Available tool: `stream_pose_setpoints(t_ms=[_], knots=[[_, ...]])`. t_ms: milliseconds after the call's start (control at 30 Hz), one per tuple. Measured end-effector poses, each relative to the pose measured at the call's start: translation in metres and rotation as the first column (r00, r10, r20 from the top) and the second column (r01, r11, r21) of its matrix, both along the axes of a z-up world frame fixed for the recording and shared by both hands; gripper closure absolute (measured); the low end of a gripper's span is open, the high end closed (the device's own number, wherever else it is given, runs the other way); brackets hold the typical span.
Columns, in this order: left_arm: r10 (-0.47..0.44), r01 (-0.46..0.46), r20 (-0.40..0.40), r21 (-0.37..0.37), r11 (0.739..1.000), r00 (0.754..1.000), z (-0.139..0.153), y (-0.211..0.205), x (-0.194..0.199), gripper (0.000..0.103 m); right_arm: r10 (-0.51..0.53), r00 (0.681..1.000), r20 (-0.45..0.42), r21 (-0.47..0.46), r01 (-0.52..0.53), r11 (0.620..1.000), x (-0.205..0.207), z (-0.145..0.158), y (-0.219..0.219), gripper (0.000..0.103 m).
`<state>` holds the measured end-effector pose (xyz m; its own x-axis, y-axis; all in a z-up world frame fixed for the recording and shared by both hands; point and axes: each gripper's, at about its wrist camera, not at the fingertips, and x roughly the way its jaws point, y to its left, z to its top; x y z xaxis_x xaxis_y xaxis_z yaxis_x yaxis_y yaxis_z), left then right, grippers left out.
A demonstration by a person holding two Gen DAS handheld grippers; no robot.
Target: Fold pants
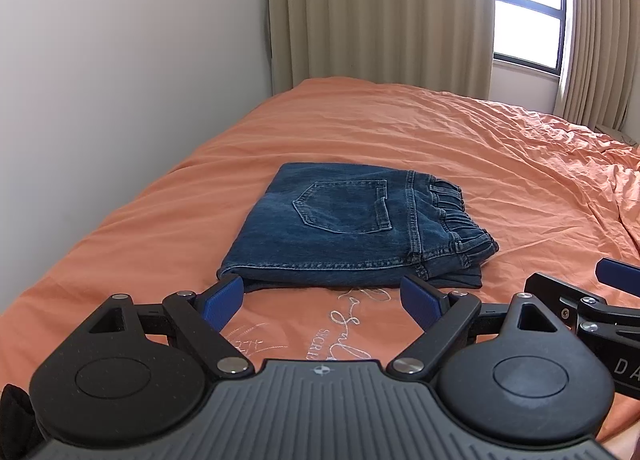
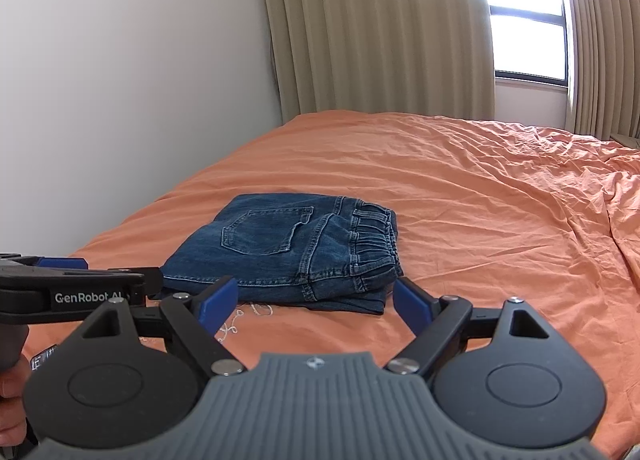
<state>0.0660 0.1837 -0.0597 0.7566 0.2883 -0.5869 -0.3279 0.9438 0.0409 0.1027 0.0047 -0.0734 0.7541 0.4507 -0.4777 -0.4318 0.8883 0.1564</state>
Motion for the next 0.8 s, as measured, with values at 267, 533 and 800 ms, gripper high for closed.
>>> stream_pose_setpoints(t_ms=[267,533,800], knots=[[-0.008,0.008,0.0,0.002,1.0,1.0,0.0002,-0.003,-0.0004,0.0,0.005,1.0,-0.001,0.003,-0.005,1.0,-0.0005,0.0003,-0.0021,0.022],[-0.012,0.012,0.002,0.005,1.0,1.0,0.0014,-0.0052,-0.0015,0.0,0.011,1.0,-0.003,0.007,-0.011,1.0,-0.0009,0.0009,-0.0022,0.022],[-0.015,0.015,0.002,0.005,1.0,1.0,0.002,-0.0057,-0.0013,0.0,0.009,1.0,-0.01,0.013,-0.009,1.0,-0.0019,-0.0002,-0.0044,0.022]])
